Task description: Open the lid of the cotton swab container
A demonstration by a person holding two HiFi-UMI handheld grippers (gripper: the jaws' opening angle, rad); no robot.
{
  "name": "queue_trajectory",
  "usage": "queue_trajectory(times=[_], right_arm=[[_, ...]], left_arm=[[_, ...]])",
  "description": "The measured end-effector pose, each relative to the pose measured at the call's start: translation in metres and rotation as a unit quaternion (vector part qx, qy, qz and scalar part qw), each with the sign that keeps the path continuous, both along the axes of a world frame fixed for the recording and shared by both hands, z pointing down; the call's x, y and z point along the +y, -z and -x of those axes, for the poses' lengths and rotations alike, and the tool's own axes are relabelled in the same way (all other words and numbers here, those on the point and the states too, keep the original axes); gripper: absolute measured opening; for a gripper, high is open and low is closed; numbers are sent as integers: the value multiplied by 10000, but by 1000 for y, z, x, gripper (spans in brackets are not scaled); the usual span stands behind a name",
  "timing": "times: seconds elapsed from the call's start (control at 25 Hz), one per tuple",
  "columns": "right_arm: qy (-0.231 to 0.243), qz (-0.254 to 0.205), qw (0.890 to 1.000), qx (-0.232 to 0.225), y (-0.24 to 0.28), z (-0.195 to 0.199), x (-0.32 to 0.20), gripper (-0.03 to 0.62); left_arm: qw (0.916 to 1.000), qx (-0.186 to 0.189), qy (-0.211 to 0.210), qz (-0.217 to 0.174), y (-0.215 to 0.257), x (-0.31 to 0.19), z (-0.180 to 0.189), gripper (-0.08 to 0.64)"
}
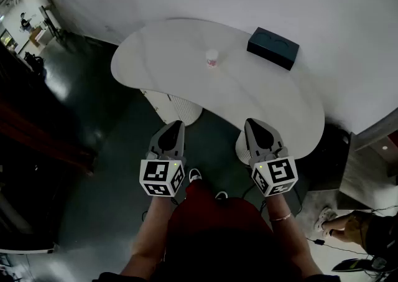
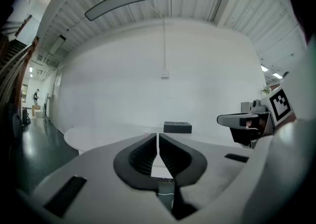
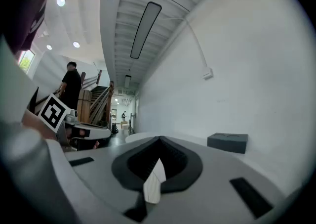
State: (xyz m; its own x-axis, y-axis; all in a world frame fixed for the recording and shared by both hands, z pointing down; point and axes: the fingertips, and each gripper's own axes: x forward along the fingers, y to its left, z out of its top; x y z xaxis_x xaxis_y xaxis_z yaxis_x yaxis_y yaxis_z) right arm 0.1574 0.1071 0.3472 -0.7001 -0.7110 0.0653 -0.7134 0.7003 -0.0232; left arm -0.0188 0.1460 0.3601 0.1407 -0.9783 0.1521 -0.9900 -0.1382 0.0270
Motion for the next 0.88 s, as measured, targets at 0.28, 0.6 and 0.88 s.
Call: queue_trajectory(times=[0.28, 0.6, 0.88], right_arm=[[2, 52, 10000, -70, 0, 2, -2, 15], [-25, 132, 9998, -177, -5, 3, -10, 17], [95, 219, 9997, -42, -13, 8, -14, 18]], left_arm=[[10000, 9, -9, 7, 0, -2, 1, 37], [10000, 10, -52, 69, -5, -8, -1, 37], [9999, -8, -122, 110, -7, -14, -4, 37]])
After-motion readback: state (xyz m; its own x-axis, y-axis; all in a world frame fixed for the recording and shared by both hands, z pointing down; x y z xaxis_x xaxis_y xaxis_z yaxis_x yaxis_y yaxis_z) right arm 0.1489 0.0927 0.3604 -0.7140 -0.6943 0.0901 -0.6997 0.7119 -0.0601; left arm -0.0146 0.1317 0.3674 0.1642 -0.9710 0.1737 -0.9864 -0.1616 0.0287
